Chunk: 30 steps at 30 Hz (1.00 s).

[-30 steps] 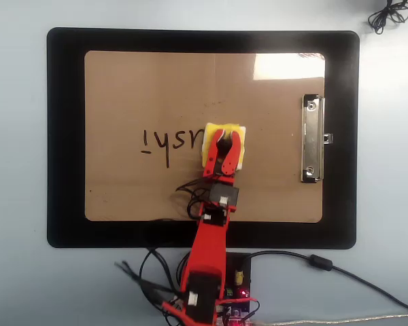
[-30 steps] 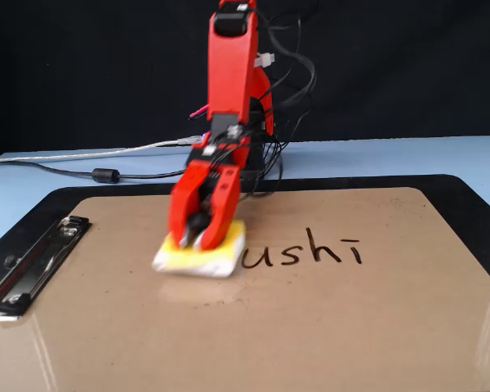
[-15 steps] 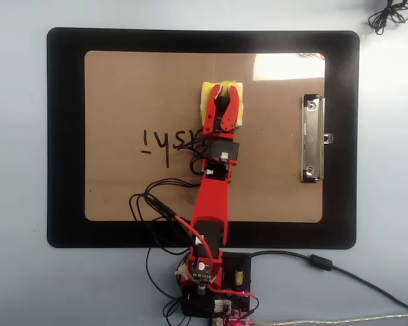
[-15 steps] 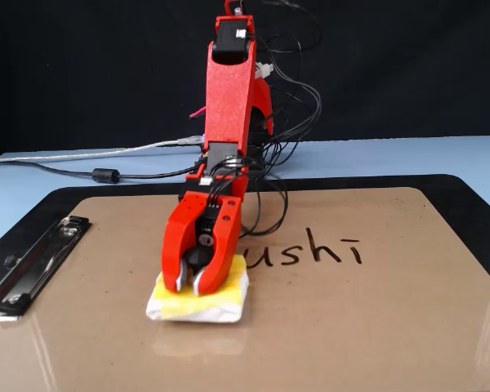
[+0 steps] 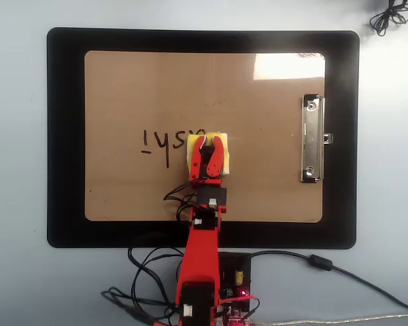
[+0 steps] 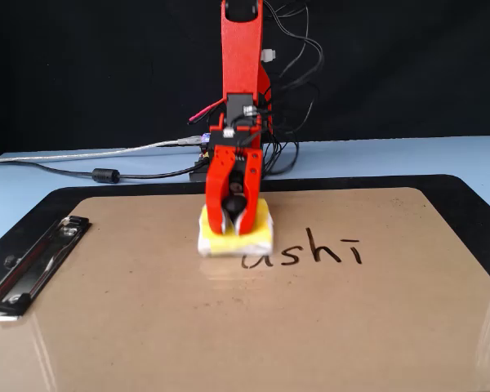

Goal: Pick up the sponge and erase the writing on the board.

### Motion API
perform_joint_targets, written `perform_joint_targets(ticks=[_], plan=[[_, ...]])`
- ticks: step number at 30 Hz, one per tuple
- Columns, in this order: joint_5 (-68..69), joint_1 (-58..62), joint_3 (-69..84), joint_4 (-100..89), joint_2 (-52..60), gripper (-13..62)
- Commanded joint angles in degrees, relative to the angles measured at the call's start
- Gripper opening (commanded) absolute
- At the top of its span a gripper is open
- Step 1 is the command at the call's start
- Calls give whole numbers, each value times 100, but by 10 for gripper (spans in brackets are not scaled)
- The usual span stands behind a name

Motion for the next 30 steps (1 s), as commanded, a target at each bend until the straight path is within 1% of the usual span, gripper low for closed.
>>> perform_joint_targets(ticks=[1, 4, 5, 7, 9, 14, 16, 17, 18, 20, 24, 26, 28, 30], plan=[[-237, -123, -932, -88, -861, -81], [-237, -114, -2065, -79, -1898, -81], [-237, -123, -2232, -79, -2057, -81], [-237, -123, -2188, -79, -1995, -81], [-237, -123, -1529, -88, -1503, -81], [-237, -141, 826, -70, 765, -81], [-237, -167, 1151, -9, 1222, -81], [-237, -211, 1143, 62, 1187, -81], [-237, -272, 1072, 105, 1046, -81], [-246, -378, 404, 114, 413, -81], [-255, -378, -1670, 114, -1556, -81], [-255, -378, -2382, 132, -2215, -81], [-255, -396, -2514, 114, -2285, -81], [-255, -396, -2180, 132, -1907, -81]])
